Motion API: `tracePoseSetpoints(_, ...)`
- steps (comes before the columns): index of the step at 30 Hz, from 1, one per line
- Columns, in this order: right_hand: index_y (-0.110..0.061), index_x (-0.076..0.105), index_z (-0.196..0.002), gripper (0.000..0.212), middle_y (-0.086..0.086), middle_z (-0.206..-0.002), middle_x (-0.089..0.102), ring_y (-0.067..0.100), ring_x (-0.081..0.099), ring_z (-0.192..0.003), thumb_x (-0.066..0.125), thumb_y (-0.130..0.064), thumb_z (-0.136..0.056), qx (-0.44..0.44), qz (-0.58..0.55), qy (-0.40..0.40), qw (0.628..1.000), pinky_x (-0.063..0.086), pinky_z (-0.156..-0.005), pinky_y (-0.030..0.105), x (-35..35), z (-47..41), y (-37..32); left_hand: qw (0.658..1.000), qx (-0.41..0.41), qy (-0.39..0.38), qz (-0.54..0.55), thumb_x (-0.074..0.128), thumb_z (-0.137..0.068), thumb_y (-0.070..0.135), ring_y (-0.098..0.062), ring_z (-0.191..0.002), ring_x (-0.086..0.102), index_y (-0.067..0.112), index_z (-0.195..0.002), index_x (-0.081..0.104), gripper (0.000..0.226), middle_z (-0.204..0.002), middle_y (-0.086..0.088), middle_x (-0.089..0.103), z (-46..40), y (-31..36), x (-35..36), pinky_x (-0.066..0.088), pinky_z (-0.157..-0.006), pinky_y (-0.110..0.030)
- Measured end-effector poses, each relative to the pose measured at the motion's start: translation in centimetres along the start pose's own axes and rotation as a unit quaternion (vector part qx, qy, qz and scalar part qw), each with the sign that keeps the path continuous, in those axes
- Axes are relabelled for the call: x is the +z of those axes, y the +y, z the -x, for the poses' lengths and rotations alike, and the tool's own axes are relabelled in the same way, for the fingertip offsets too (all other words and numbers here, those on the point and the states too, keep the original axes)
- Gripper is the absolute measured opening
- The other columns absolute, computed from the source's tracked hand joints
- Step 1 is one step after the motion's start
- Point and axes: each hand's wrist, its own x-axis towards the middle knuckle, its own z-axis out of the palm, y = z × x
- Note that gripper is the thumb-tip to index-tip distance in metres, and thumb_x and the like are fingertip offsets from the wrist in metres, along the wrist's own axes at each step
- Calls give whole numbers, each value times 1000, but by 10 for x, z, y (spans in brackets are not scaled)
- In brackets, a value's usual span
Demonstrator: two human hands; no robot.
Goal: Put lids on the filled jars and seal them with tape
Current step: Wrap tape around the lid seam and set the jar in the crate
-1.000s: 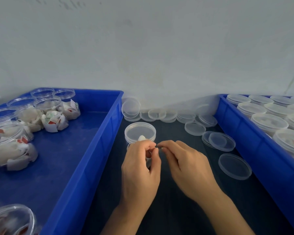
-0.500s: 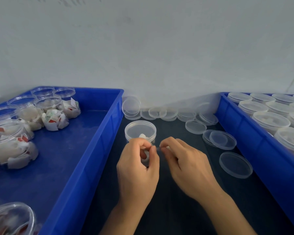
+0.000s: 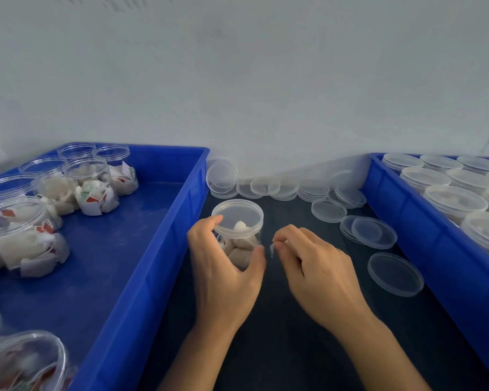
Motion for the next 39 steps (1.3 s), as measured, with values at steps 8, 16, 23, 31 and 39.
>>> tracePoseSetpoints(8,-37,52,-98,10,-12,-83,57,15,55,-68,49,-43,-106,13,20,25,999,49,-57,36,-1,0,-2,998,-16,-57,-5,90,-84,38,-1,-129,57,43,-142,43,75,-141,20,56,-3,-5,2,54,-99,-27)
tracePoseSetpoints(16,-37,56,-101,13,-12,-84,60,14,56,-68,46,-46,-105,28,22,30,999,49,-56,37,-3,-1,0,995,18,-97,12,83,-85,43,0,-131,56,41,-148,45,73,-140,21,56,0,3,-1,49,-96,-12)
tracePoseSetpoints(23,-36,58,-101,9,-14,-86,63,12,60,-69,52,-41,-105,40,26,34,998,52,-57,39,-4,0,0,994,22,-105,12,76,-85,59,-1,-128,58,38,-148,47,72,-138,20,58,0,8,-4,51,-95,-16)
tracePoseSetpoints(31,-35,57,-98,10,-15,-81,60,13,57,-64,51,-41,-104,34,32,51,998,50,-54,38,-3,0,-3,995,3,-96,9,72,-91,64,0,-123,60,40,-144,49,62,-135,19,59,-1,7,-2,53,-92,-19)
tracePoseSetpoints(39,-35,58,-97,14,-12,-82,62,13,58,-64,52,-46,-104,25,46,63,997,49,-52,35,-1,1,-4,995,-2,-96,20,65,-93,58,-3,-124,61,40,-141,48,55,-134,18,61,0,7,-1,53,-93,-20)
